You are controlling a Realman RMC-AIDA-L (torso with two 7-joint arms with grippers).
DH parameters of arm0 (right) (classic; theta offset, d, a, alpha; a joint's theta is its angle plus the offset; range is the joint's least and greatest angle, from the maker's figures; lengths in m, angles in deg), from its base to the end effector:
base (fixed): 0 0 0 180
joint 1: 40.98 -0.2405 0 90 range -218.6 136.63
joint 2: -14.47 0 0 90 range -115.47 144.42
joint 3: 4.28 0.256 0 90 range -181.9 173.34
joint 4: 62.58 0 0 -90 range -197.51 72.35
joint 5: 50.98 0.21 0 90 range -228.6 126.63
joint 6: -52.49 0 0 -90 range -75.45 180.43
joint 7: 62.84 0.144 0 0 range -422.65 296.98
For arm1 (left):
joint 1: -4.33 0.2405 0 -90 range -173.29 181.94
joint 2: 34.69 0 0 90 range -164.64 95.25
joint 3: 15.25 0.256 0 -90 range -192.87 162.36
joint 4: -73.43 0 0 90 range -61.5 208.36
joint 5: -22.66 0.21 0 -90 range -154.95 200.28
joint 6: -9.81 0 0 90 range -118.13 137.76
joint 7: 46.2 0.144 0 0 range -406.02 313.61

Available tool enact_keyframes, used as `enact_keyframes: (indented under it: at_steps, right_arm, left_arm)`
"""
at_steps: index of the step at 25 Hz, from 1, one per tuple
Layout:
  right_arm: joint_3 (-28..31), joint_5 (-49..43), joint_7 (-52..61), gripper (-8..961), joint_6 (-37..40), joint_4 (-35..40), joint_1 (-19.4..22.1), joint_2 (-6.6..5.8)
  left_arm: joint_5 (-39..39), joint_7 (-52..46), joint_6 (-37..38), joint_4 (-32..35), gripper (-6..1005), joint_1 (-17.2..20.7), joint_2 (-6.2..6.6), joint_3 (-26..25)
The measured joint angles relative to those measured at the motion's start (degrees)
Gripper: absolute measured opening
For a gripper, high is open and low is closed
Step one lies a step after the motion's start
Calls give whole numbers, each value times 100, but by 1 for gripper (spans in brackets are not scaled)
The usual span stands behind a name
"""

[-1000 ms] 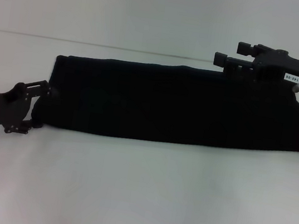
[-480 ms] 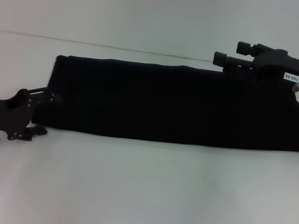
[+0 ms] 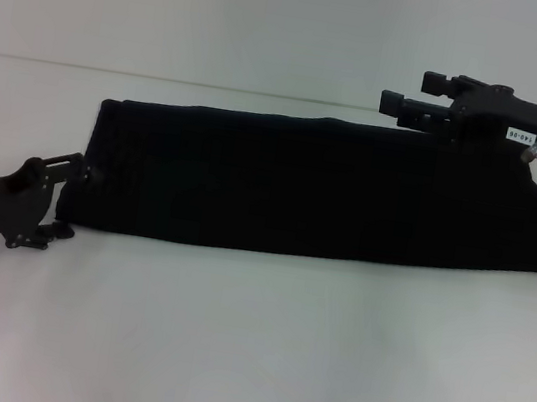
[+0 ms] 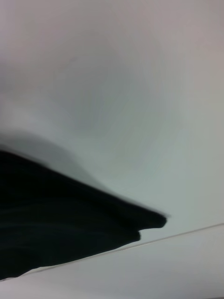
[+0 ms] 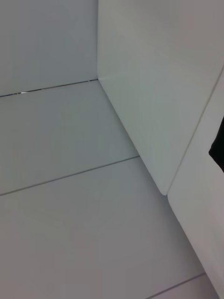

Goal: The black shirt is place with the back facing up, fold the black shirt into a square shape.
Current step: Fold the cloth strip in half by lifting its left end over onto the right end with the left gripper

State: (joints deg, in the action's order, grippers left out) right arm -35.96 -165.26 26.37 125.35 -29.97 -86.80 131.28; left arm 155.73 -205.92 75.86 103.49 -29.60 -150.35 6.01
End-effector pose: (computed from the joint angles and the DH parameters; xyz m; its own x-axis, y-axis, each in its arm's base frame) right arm 0.2036 0.4292 0.0237 0.7164 -0.3415 -0.6084 -0.5912 -0.7602 -0.2694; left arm -0.3439 0.3641 0.0257 -0.5053 0.6751 0.5375 0.8628 0.4080 0.2986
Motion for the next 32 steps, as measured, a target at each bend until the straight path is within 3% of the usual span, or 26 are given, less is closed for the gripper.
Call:
enact_keyframes:
  at_steps: [19,32]
  right_arm:
    - [5,38,-1,926,84,0,20,0]
    - [2,164,5,925,119,0,45,-27]
  left_arm:
    - [-132,316,-216,-68,949,-95,24,20]
    - [-420,341,185,-70,950,-30,5,6]
